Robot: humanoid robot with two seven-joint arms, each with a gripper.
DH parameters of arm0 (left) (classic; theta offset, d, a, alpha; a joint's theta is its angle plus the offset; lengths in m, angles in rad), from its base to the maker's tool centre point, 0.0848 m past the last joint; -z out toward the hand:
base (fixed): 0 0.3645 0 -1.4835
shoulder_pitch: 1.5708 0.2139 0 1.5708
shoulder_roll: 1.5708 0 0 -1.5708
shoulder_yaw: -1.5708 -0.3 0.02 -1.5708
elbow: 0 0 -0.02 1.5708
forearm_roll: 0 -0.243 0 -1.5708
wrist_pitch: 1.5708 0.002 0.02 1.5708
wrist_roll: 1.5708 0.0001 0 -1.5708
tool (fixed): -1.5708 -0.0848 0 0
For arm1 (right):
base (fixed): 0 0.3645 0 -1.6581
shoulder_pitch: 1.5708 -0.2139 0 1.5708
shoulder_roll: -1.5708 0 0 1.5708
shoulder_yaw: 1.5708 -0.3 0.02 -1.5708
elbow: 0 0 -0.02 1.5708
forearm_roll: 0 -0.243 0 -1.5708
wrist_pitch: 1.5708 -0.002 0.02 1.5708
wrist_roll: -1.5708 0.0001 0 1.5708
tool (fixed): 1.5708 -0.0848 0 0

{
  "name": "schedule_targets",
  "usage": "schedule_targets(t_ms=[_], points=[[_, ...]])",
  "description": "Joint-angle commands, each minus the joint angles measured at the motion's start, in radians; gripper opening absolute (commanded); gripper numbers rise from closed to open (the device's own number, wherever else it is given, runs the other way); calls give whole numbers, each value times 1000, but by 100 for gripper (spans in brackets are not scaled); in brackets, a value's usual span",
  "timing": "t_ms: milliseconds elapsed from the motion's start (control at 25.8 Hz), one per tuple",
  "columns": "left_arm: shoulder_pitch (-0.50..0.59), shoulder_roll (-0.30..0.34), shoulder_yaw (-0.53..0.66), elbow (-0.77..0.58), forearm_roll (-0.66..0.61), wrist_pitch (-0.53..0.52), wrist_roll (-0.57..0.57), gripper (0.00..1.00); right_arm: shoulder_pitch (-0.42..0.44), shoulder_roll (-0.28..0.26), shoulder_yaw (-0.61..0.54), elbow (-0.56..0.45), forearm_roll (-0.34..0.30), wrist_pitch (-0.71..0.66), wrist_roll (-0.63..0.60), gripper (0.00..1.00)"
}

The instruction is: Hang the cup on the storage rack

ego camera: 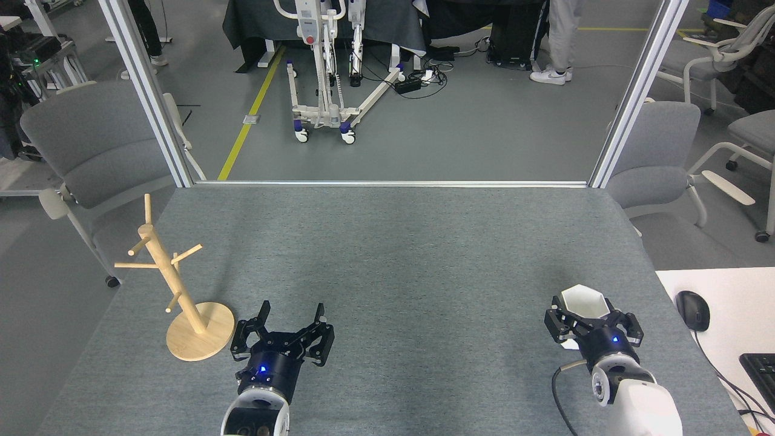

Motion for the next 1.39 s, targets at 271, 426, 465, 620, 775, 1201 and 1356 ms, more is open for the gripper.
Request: schedule_targets(t_ms=[271,426,465,620,775,1201,1356], points=[[2,0,0,0,0,0,0,99,-2,1,-1,0,-5,0,-1,94],[0,0,0,0,0,0,0,99,-1,1,-1,0,-1,-5,-2,62],[0,0,0,0,0,0,0,99,-1,1,-1,2,0,-11,-2,50],[0,2,0,0,0,0,0,99,-1,-1,-1,2,0,-19,-2,29],[0,2,0,-2,0,0,0,99,-2,-5,-3,0,-5,-40,1,19],[5,3,0,-11,-2,-1,3,99,-44,28,-17,-356,-55,27,512,12],[18,9,-6,-38,-2,-7,6,99,-33,61,14,-619,-87,165,686,13]])
